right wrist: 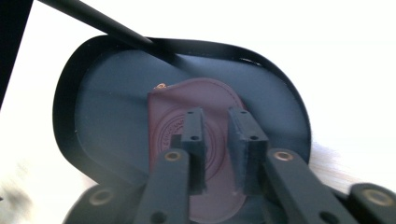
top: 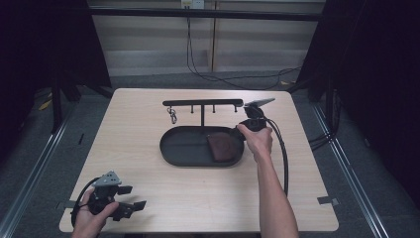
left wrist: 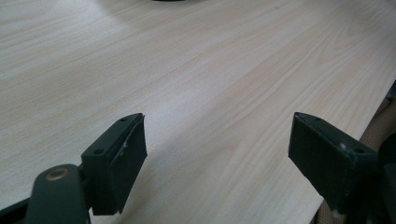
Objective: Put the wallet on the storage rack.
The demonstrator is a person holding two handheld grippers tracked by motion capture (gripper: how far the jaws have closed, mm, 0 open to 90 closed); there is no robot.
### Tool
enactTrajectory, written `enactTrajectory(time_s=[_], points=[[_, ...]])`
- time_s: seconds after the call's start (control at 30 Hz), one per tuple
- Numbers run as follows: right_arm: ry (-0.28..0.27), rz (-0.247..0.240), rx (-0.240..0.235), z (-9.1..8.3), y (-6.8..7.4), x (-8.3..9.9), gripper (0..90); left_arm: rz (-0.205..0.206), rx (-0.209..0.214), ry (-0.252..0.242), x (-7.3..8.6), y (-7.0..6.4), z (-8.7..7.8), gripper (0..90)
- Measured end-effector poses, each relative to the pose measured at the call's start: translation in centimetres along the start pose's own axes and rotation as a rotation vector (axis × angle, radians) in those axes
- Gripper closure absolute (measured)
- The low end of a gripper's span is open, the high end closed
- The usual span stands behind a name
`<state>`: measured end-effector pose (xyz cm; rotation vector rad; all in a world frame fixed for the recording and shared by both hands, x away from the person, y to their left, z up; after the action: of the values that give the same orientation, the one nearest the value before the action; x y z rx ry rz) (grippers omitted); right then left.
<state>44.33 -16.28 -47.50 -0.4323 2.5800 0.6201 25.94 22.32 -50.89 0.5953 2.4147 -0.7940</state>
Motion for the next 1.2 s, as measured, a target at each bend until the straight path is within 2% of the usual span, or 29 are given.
enactTrajectory(time_s=[0.1,0.23,0.33,0.6,0.8,0.93,1.0,1.13,1.2], points=[[-0.044,-0.024,0.027,-0.8,0.2,-0.3,67.2,-0.001,0.002,-0.013,-0.2,0.1,-0.3,19.5],[-0.081,-0.059,0.029,-1.6,0.6,-0.3,55.8,-0.013,-0.011,-0.016,-0.3,0.3,-0.1,19.5],[-0.093,-0.070,0.030,-2.1,0.7,-0.1,46.1,-0.009,-0.009,-0.010,-0.4,0.3,0.0,19.5],[-0.111,-0.103,0.030,-2.9,0.8,1.2,27.2,-0.013,-0.012,-0.007,-0.3,0.4,0.0,19.5],[-0.147,-0.114,0.001,-3.8,0.8,2.2,24.7,-0.015,-0.016,-0.010,-0.2,0.4,-0.1,19.6],[-0.133,-0.134,0.005,-4.3,0.8,2.9,21.9,-0.014,-0.016,-0.010,-0.2,0.4,-0.1,19.6],[-0.163,-0.141,-0.002,-4.7,0.9,3.1,22.8,-0.017,-0.017,-0.011,-0.3,0.5,-0.1,19.6],[-0.181,-0.154,-0.008,-5.2,1.1,3.9,21.9,-0.019,-0.019,-0.010,-0.2,0.5,-0.2,19.6],[-0.192,-0.162,0.003,-5.5,1.1,4.3,21.8,-0.020,-0.020,-0.009,-0.2,0.5,-0.1,19.7]])
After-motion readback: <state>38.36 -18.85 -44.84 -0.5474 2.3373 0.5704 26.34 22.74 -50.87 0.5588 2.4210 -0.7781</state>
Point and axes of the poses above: each handheld gripper's, and its own axes: z roughly forward along the jaws, x roughly out of its underside, y roughly to its left, the point moved 6 cm from there along z, roughly forward along the jaws, and after that the axes turned 14 degrees about -z, right-handed, at the moved point
